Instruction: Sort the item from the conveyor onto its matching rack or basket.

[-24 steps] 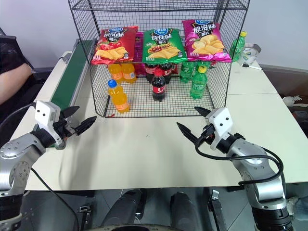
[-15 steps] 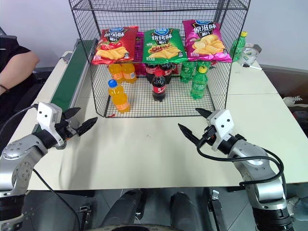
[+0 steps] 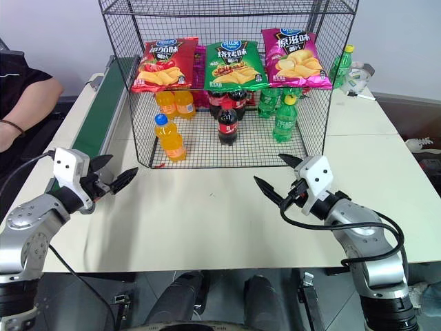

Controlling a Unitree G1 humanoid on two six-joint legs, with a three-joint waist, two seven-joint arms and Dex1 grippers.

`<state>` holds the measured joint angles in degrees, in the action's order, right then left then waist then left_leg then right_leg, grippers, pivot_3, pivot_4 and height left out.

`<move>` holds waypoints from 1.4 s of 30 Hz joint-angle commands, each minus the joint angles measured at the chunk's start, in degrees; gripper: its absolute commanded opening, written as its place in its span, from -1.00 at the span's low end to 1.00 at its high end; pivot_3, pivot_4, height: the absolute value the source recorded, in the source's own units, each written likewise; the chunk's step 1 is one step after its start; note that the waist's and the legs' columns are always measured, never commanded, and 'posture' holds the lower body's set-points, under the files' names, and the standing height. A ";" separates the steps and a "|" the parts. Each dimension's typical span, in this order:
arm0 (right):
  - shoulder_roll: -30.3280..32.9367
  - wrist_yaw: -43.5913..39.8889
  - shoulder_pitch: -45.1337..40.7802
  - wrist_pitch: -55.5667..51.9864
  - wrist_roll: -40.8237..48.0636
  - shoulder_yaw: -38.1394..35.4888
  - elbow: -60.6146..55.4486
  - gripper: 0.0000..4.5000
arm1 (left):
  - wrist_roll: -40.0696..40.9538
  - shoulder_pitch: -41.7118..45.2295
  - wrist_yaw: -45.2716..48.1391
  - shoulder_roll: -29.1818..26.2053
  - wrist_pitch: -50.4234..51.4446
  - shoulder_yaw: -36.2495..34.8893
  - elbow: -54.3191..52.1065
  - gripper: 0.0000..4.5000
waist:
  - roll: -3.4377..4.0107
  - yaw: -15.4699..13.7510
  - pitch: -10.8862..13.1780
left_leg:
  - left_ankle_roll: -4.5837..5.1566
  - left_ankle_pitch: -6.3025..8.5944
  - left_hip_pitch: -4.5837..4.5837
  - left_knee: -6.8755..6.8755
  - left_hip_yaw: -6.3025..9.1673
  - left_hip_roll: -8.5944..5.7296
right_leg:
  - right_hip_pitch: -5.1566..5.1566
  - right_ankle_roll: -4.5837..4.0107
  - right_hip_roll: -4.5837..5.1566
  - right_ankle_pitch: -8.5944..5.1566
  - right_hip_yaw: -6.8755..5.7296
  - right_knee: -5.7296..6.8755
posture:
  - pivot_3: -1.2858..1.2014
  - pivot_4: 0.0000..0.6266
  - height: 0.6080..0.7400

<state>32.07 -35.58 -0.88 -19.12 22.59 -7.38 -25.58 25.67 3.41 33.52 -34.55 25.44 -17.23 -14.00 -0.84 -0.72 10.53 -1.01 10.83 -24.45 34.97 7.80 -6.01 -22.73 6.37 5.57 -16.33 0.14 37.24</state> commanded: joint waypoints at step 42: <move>-1.41 -1.26 -3.04 2.60 -0.62 2.21 1.55 1.00 | 0.38 -0.78 -3.26 0.93 -1.19 -3.06 -2.33 0.96 | 0.02 0.01 0.01 | 0.00 0.01 -0.01 -0.02 0.00 0.00 | -0.02 0.00 0.00 0.00 0.00 -0.03 | 0.03 -0.52 1.00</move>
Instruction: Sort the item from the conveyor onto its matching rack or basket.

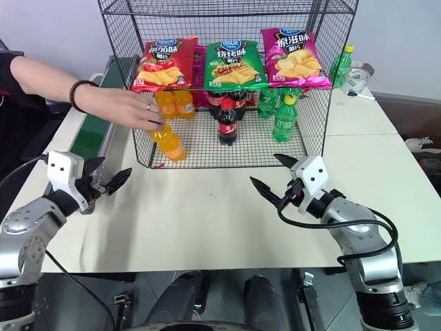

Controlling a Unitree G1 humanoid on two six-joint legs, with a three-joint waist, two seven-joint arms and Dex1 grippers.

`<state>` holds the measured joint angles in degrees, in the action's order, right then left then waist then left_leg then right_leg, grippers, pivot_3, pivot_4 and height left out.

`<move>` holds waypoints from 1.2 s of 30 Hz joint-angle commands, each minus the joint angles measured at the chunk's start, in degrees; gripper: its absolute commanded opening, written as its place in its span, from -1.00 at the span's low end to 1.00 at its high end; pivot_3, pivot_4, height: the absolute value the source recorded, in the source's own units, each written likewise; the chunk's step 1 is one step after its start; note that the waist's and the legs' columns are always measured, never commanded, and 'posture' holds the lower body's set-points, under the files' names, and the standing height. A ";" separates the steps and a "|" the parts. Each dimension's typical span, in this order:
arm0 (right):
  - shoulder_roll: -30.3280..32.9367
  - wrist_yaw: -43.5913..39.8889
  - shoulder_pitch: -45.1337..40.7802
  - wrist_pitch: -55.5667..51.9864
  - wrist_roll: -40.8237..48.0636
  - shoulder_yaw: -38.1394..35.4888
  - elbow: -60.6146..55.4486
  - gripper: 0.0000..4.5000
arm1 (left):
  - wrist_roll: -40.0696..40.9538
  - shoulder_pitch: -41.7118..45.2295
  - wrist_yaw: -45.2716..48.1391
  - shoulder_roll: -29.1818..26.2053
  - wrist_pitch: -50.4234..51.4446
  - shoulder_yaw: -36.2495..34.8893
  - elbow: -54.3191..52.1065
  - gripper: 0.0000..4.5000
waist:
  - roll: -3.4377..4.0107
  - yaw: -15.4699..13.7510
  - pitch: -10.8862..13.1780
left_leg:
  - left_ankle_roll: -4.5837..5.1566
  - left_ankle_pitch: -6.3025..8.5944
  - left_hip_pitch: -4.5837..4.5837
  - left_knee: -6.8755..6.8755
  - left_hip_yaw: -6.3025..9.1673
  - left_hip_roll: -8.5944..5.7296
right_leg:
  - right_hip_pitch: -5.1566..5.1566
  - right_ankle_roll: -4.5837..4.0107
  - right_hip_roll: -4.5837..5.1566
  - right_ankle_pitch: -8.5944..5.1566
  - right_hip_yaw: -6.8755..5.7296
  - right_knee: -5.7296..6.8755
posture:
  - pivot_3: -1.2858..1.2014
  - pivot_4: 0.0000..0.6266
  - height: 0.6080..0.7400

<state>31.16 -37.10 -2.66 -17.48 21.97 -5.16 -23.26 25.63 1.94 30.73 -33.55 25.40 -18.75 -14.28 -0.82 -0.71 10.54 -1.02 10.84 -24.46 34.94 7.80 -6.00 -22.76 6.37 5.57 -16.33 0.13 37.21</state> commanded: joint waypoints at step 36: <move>-5.94 1.57 1.88 -3.96 2.73 9.26 -11.23 1.00 | 0.80 0.40 -1.49 1.26 -3.14 -3.42 -0.49 0.96 | 0.00 -0.02 0.00 | -0.02 0.01 0.00 -0.01 0.00 0.00 | -0.10 0.00 0.00 0.00 0.00 -0.01 | 0.03 -0.52 1.00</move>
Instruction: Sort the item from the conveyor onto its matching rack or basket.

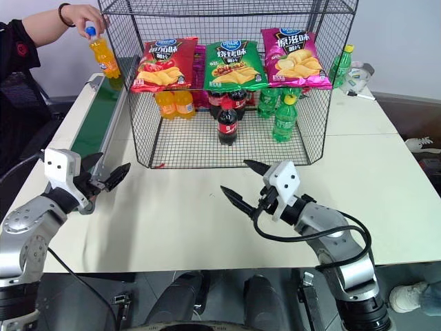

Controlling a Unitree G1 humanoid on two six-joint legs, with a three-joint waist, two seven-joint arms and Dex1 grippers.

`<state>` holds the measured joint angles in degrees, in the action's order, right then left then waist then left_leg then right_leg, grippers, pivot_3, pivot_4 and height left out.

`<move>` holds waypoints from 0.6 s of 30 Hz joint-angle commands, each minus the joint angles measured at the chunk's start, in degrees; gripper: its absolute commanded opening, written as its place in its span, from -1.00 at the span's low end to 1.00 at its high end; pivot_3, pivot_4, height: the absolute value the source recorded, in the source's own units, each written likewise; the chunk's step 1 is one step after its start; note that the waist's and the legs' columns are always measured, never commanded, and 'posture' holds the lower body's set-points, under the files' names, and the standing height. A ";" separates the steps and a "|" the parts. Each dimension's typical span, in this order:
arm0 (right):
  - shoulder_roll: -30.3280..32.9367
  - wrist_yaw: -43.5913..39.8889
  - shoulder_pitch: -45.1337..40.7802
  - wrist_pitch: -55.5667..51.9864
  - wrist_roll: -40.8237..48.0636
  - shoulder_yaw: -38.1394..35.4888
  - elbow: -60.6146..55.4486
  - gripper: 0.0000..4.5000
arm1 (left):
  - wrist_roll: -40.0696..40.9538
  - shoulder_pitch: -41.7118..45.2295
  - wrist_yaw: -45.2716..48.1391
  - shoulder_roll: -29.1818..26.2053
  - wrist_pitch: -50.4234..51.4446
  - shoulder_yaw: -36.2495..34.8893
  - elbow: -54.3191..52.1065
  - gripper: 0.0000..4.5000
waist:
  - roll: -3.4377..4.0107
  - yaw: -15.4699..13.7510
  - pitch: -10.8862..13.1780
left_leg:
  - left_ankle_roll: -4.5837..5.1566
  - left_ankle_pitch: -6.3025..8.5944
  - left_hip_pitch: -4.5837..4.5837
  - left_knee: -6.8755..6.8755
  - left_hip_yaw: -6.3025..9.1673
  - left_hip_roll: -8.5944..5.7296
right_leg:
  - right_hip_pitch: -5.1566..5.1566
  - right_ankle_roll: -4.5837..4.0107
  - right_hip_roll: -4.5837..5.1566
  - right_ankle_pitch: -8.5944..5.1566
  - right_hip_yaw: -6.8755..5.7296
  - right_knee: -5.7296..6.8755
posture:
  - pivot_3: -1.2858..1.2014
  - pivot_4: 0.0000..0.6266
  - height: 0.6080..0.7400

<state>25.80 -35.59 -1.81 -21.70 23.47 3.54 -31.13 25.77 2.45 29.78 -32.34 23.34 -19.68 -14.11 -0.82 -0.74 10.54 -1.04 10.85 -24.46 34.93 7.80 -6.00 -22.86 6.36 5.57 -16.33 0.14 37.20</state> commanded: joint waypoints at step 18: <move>-0.18 -1.52 2.88 -0.26 2.03 1.72 -4.71 1.00 | -0.17 -2.67 -5.26 2.71 -3.32 -6.62 0.52 0.96 | 0.00 0.02 0.00 | -0.12 0.08 0.01 0.00 0.00 0.00 | 0.00 0.00 0.00 0.00 -0.01 0.00 | 0.03 -0.52 1.00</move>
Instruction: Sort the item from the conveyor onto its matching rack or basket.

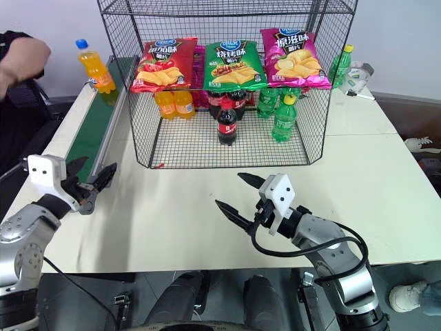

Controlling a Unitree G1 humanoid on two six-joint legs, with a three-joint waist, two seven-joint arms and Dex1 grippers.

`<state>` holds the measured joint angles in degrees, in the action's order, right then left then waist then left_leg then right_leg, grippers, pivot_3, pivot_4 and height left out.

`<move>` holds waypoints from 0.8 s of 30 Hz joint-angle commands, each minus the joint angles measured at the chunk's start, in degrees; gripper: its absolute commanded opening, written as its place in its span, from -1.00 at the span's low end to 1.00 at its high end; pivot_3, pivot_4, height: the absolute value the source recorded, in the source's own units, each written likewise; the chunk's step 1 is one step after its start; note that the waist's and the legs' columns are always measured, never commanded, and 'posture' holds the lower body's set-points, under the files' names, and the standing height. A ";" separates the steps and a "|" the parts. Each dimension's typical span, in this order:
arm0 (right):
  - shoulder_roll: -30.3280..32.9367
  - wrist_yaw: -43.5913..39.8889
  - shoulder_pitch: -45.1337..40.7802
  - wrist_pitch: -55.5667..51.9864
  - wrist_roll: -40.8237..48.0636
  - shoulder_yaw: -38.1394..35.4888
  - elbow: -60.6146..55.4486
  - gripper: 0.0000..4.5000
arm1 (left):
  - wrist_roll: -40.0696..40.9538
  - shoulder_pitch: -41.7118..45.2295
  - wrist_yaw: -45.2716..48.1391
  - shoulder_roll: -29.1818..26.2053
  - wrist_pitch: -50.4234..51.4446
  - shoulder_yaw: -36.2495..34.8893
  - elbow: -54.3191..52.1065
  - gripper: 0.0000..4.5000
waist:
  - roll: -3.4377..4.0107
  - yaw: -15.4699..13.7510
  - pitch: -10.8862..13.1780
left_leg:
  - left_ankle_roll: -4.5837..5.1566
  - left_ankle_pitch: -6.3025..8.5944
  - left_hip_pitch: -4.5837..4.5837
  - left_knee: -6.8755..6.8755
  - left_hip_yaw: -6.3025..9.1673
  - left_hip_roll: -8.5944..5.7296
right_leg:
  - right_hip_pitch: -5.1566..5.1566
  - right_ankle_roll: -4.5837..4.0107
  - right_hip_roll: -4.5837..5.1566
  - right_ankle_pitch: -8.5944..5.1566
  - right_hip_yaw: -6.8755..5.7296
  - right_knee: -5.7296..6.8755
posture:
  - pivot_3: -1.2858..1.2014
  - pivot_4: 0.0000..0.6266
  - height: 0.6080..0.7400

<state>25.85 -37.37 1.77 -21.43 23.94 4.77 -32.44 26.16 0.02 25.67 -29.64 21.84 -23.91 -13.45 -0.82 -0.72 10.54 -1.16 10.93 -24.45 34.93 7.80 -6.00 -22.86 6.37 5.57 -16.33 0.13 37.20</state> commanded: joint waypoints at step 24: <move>-0.72 2.96 -3.68 -4.44 4.03 0.27 -3.61 1.00 | -7.63 4.89 -14.34 3.45 -8.97 -4.62 7.03 0.96 | -0.02 -0.01 -0.01 | 0.01 0.00 0.00 0.01 0.00 0.00 | 0.01 0.03 -0.01 0.02 -0.03 -0.01 | 0.03 -0.52 1.00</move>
<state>25.52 -34.27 -1.07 -26.06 27.20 5.27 -34.81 19.23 4.32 12.09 -25.68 14.50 -26.66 -5.63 -0.85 -0.73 10.52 -1.15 10.92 -24.45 34.94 7.80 -6.00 -22.85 6.40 5.56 -16.31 0.10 37.19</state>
